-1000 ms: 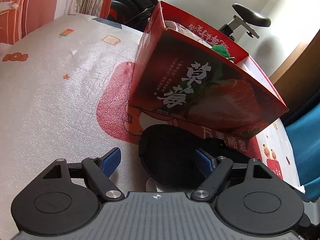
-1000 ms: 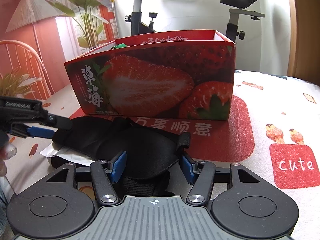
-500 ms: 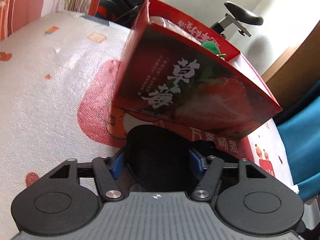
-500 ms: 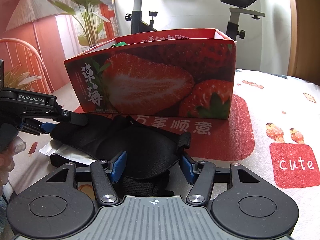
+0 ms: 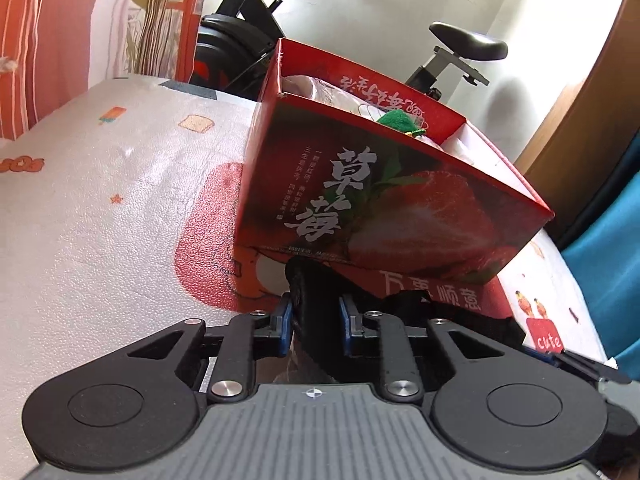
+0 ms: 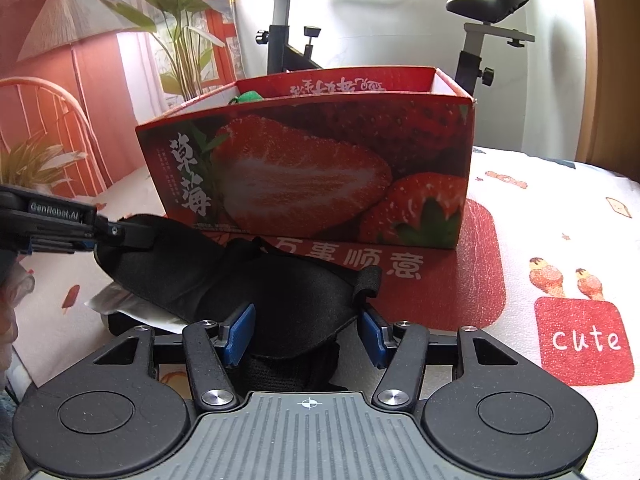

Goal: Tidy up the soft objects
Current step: 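Close both grippers on the strap edges of the black eye mask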

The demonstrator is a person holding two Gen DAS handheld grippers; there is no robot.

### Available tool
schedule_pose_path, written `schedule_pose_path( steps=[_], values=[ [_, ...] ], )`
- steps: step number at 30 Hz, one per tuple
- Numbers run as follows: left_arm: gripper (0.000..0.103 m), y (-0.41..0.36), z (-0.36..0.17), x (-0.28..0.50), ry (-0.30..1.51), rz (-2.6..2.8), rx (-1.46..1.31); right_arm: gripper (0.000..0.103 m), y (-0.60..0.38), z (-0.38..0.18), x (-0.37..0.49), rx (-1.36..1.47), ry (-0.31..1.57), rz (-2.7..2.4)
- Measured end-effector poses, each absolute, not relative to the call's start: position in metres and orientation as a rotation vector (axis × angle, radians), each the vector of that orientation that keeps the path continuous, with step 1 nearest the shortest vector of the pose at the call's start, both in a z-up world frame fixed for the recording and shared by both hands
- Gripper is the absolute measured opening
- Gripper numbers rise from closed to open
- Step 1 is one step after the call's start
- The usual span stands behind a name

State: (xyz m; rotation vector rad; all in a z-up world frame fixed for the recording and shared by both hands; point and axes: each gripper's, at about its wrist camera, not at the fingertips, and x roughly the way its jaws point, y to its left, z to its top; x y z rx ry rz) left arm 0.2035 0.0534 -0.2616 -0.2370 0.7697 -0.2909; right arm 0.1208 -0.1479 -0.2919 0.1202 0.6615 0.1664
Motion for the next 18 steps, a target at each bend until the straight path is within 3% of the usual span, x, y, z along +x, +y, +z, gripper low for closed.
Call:
schedule_pose_path(
  steps=[14, 18],
  values=[
    [0.023, 0.055, -0.260, 0.188, 0.742, -0.291, -0.175, 0.048, -0.185, -0.275, 0.125, 0.433, 0.640, 0.217],
    [0.023, 0.056, -0.263, 0.189, 0.754, -0.289, -0.178, 0.039, -0.194, -0.281, 0.128, 0.517, 0.651, 0.209]
  ],
)
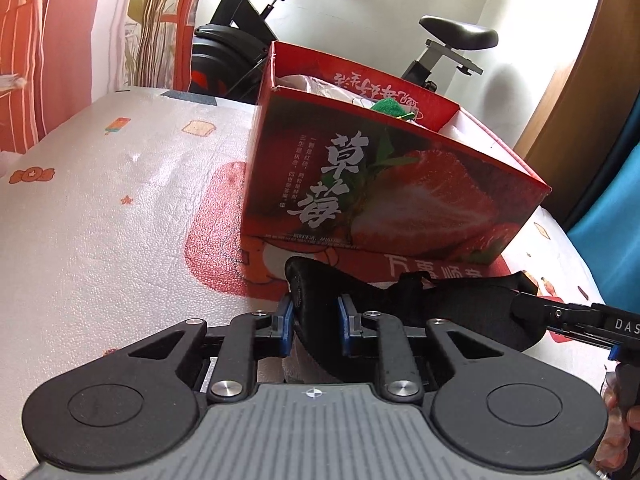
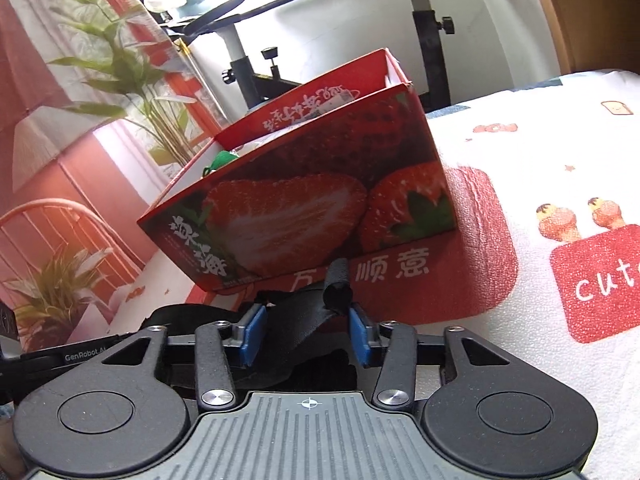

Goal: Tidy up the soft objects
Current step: 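Close both grippers on the strap edges of the black eye mask, then lift the eye mask with both grippers over the red box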

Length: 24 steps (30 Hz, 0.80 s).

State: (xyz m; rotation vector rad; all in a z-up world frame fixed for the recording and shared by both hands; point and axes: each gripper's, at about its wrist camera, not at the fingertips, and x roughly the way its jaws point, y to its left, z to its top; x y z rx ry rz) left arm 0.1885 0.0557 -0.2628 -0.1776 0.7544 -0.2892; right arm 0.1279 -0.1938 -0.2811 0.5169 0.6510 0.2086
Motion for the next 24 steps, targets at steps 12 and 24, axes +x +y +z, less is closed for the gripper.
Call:
schedule_pose_path(
  steps=[12, 24],
  values=[
    [0.023, 0.057, -0.265, 0.189, 0.770, -0.294, -0.191, 0.018, -0.169, -0.281, 0.126, 0.211, 0.668, 0.140],
    [0.020, 0.058, -0.255, 0.182, 0.721, -0.314, -0.189, 0.015, -0.146, -0.270, 0.118, -0.074, 0.623, 0.177]
  ],
)
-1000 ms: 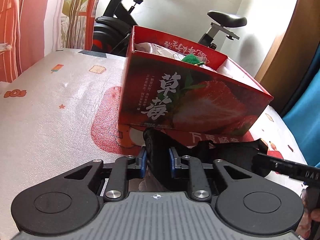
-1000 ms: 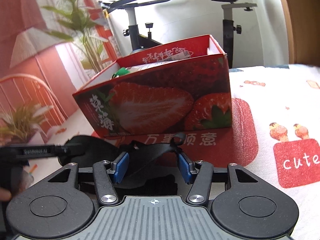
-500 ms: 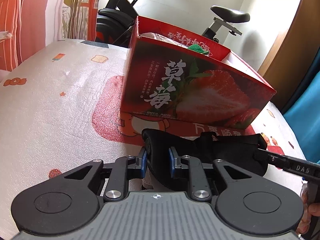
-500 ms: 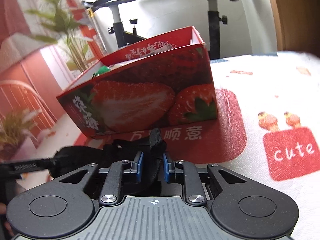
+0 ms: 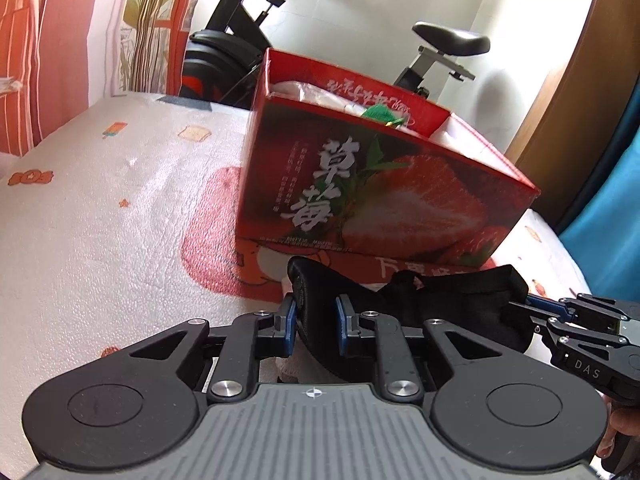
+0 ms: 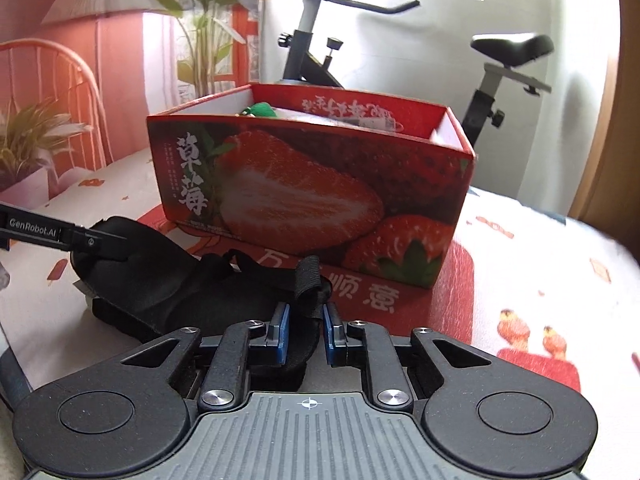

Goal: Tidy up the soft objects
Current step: 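Lift the eye mask with both grippers over the red box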

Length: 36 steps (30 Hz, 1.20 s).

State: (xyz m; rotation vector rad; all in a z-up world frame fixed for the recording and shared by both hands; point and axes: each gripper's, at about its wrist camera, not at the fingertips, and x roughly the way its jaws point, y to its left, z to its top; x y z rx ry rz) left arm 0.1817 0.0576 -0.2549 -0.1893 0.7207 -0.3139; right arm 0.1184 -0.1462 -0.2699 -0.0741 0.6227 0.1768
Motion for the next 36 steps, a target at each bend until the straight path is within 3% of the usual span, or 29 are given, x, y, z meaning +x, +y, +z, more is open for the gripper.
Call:
schedule_pose_path(
  steps=[19, 31, 36],
  values=[
    [0.018, 0.069, -0.149, 0.178, 0.399, -0.349, -0.148, 0.014, -0.141, -0.163, 0.132, -0.173, 0.340, 0.284],
    [0.018, 0.033, -0.113, 0.247, 0.309, -0.343, -0.038, 0.014, -0.159, -0.126, 0.203, -0.252, 0.253, 0.232],
    [0.018, 0.014, -0.117, 0.299, 0.364, -0.317, 0.004, 0.014, -0.170, -0.128, 0.256, -0.257, 0.278, 0.205]
  ],
)
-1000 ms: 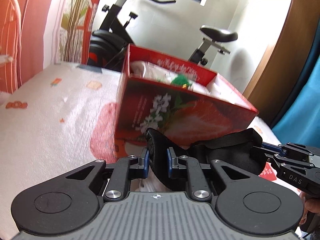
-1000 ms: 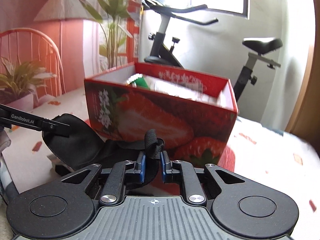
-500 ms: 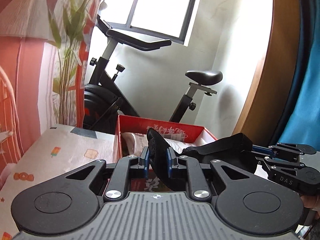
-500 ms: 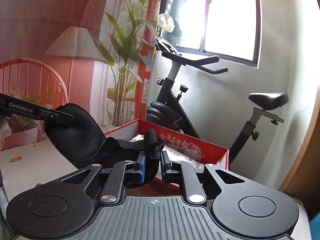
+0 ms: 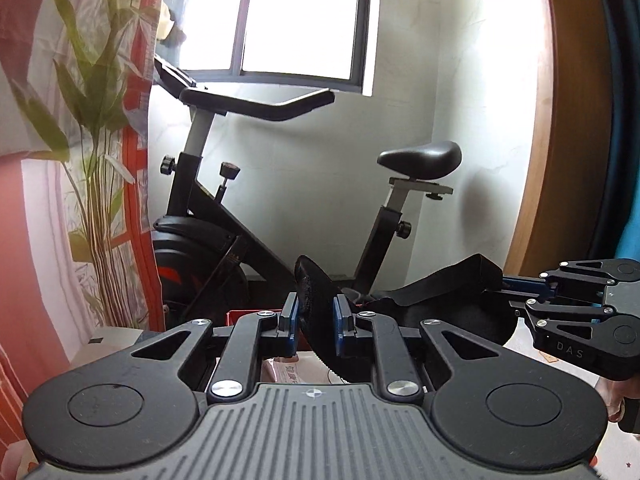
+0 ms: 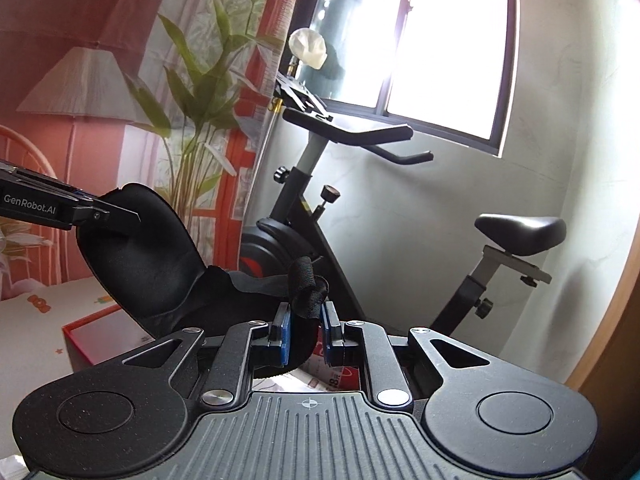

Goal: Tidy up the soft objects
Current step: 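Lift the eye mask with both grippers over the red box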

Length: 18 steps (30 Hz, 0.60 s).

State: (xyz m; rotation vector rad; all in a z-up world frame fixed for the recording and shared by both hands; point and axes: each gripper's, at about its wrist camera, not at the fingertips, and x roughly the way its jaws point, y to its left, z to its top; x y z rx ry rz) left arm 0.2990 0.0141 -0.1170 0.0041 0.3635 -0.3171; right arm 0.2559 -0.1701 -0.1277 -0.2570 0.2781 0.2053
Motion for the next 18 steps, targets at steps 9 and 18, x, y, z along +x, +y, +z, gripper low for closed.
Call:
schedule_pose_path(
  steps=[9, 18],
  values=[
    [0.018, -0.003, -0.154, 0.380, 0.575, -0.299, 0.038, 0.014, -0.180, -0.168, 0.341, -0.262, 0.461, 0.143],
    [0.018, -0.007, -0.182, 0.408, 0.734, -0.312, 0.071, 0.014, -0.170, -0.200, 0.375, -0.305, 0.623, 0.101]
  ],
)
